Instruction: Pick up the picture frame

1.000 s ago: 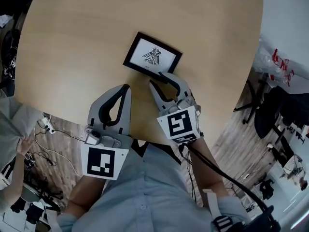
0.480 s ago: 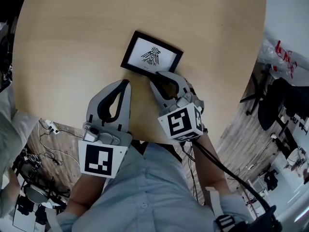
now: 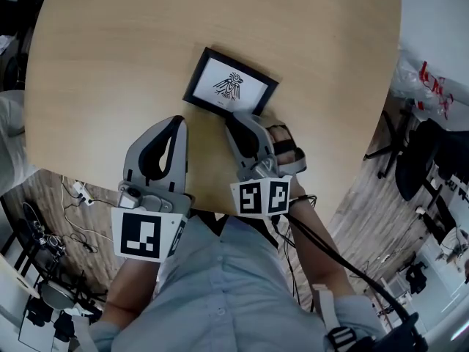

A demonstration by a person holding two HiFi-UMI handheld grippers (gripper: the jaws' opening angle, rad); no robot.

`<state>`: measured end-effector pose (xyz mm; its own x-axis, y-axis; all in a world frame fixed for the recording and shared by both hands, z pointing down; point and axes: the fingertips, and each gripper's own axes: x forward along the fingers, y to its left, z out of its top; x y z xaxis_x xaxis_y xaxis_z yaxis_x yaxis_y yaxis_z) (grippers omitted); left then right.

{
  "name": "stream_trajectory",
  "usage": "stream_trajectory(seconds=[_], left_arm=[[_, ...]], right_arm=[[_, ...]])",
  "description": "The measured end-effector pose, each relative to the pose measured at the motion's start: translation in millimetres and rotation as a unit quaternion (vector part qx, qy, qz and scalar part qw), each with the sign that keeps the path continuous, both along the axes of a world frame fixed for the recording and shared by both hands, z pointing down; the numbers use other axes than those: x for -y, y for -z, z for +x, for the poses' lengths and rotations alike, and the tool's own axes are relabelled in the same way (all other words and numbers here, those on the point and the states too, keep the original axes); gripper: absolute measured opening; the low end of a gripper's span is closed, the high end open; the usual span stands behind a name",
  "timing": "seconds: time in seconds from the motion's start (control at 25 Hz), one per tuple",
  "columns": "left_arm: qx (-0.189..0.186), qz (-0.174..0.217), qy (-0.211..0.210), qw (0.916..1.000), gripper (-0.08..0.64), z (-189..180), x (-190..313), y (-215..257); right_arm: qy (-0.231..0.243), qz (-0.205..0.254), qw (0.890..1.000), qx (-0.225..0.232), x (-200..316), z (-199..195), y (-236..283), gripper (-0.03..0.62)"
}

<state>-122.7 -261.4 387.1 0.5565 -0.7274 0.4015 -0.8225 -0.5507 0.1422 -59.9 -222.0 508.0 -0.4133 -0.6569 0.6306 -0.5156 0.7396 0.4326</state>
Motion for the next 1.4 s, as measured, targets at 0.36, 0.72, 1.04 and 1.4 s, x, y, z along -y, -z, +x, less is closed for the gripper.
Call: stream_trajectory(seconds=[0.36,0.72,1.04,1.4], left_arm=[[0.002,0.011,-0.002,0.9999,0.002,-10.4,22.4,1.4],[0.047,-0.005,-0.204,0.9778,0.211,12.8,35.9,1.1],[0.119,-0.05,-0.431,0.8929,0.236,42.3,54.7,-23.4],[0.176,-0.124,-0.581,0.7848,0.216,62.3,36.8,-63.8]], right_arm=[[0.045,0.069,0.994,-0.067,-10.1,-9.8,-3.0,0.061],[0.108,0.136,0.978,-0.114,-15.8,-20.0,-5.4,0.06],[0.126,0.16,0.97,-0.129,-17.9,-21.9,-5.7,0.06],[0.134,0.173,0.966,-0.136,-19.8,-22.1,-5.3,0.06]])
